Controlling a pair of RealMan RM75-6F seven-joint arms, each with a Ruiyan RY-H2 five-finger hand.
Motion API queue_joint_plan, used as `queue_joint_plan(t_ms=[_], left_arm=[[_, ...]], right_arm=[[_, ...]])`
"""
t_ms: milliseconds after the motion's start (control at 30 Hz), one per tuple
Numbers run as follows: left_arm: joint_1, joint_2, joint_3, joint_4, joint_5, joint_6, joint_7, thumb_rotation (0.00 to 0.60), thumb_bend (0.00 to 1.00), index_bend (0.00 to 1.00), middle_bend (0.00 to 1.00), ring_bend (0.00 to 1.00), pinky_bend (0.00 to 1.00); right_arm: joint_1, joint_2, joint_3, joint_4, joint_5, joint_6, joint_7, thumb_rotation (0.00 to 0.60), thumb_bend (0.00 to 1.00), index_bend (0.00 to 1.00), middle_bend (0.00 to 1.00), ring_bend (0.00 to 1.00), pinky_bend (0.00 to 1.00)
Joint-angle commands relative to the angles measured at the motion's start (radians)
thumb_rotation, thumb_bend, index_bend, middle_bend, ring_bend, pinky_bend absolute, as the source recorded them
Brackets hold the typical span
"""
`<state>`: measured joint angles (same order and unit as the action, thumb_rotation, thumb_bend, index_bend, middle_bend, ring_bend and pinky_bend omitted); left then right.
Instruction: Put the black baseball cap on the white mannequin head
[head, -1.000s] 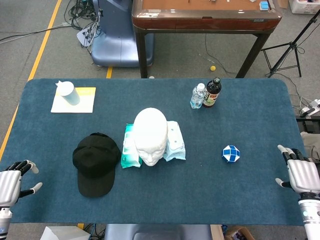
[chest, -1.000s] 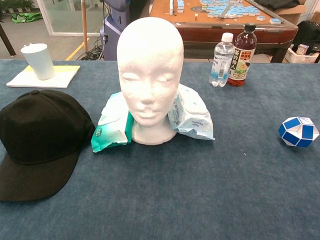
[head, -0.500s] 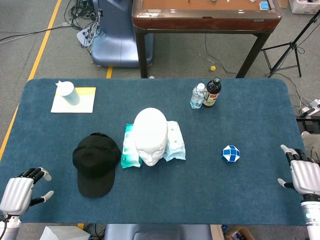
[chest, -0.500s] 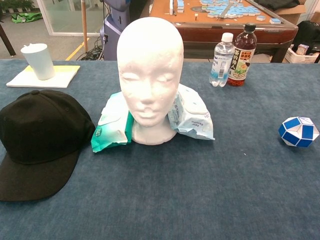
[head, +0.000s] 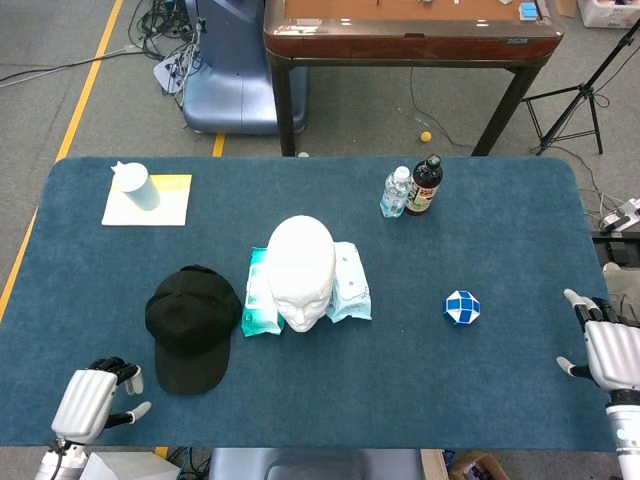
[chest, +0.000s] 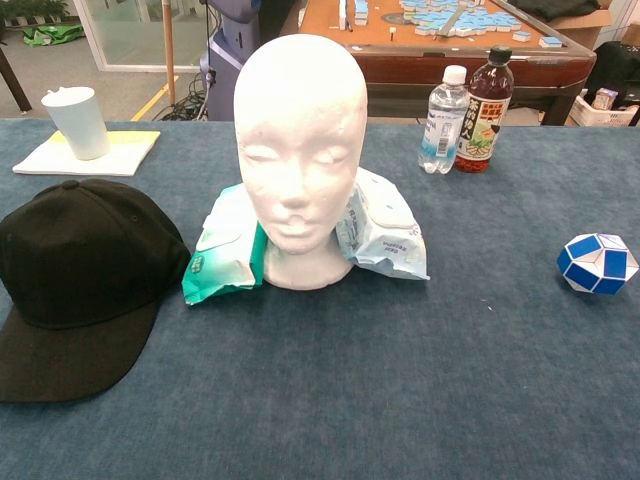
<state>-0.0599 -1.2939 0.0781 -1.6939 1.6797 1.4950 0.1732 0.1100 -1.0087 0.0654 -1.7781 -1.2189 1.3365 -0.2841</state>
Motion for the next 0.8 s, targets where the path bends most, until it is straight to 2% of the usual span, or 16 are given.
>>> queue_joint_plan(t_ms=[33,500,800], left_arm=[[-0.01,-0.036,0.002,0.009,-0.008,-0.032,0.016,0.6,0.01,0.66,0.68,0.45,0.42],[-0.048,-0.157,-0.007,0.074,-0.066,-0.136,0.078,0.6,0.01,0.67,0.69,0.46,0.42],[-0.057,-0.203,-0.013,0.128,-0.1,-0.16,0.112,0.6,0.01,0.67,0.69,0.46,0.42]], right_arm=[[-0.003,0.006,-0.001,-0.002,-0.007,0.004,0.011,0.6,0.0,0.07,0.21,0.13,0.31],[-0.022,0.034,-0.001,-0.009,-0.032,0.028,0.065,0.6,0.0,0.07,0.21,0.13,0.31],[-0.028,0.043,0.0,-0.011,-0.037,0.033,0.082,0.6,0.0,0.07,0.21,0.13,0.31]])
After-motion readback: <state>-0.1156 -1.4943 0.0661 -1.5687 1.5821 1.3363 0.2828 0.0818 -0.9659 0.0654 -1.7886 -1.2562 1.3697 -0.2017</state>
